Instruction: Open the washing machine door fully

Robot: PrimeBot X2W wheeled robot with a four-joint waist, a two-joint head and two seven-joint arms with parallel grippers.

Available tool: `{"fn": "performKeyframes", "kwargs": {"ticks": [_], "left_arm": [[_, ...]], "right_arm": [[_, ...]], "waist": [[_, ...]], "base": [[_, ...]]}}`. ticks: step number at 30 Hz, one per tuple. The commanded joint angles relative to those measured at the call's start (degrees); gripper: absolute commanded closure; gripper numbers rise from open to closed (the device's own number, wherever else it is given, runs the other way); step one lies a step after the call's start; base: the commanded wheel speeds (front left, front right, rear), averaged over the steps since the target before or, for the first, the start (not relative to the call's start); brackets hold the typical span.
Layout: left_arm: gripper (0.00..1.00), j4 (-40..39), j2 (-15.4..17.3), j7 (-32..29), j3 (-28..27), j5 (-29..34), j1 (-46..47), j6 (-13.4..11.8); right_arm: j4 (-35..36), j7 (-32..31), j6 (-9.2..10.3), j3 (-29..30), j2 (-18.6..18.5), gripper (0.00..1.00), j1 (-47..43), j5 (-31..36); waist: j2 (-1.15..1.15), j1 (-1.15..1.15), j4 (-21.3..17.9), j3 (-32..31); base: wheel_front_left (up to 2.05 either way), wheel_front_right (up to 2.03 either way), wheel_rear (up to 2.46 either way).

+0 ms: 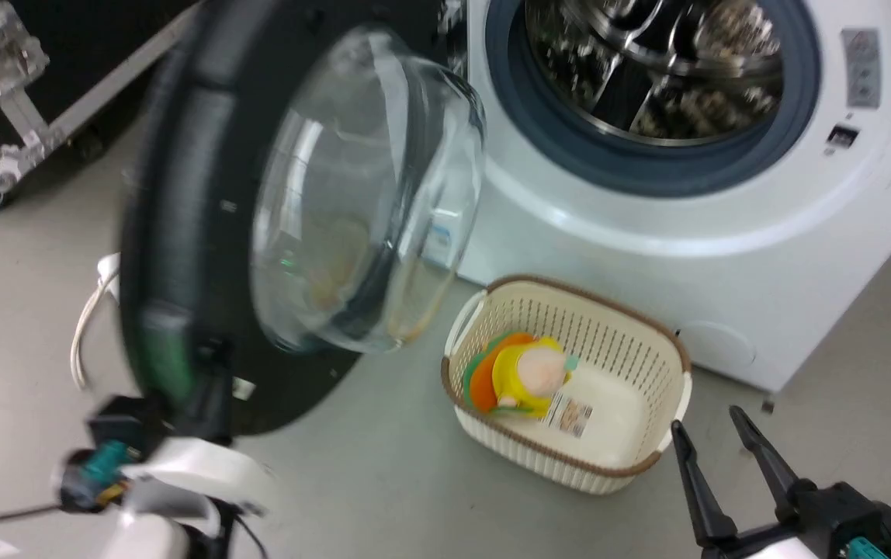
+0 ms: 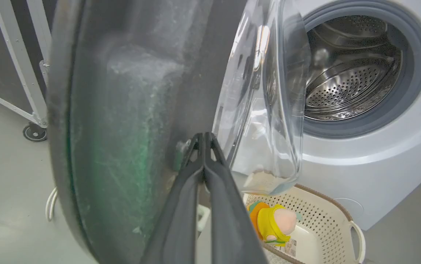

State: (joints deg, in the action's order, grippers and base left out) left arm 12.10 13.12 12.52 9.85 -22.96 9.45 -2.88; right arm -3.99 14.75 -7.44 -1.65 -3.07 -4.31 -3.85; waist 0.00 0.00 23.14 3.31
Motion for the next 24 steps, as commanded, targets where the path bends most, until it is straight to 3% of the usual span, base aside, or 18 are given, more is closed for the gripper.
{"fn": "performKeyframes", "kwargs": {"ticks": [1, 13, 24], "left_arm": [[1.00, 0.5, 1.2, -0.6, -1.4, -0.7, 1.5, -0.2], [1.00, 9.1, 8.6, -1.2, -10.3, -5.8, 10.8, 0.4], [1.00, 20.4, 13.7, 0.3, -14.6, -8.8, 20.1, 2.6]], "right_arm": [[-0.1, 0.2, -0.05, -0.3, 0.2, 0.00, 1.2, 0.8], [0.5, 0.2, -0.05, -0.1, -1.2, 0.00, 4.7, 4.0], [2.1, -0.9, -0.05, 0.5, -2.8, 0.00, 6.9, 4.4]], "waist": [[0.00, 0.00, 0.2, 2.5], [0.00, 0.00, -1.6, 11.2], [0.00, 0.00, -3.1, 15.5]], "base": [[0.00, 0.00, 0.00], [0.00, 0.00, 0.00], [0.00, 0.00, 0.00]]}}
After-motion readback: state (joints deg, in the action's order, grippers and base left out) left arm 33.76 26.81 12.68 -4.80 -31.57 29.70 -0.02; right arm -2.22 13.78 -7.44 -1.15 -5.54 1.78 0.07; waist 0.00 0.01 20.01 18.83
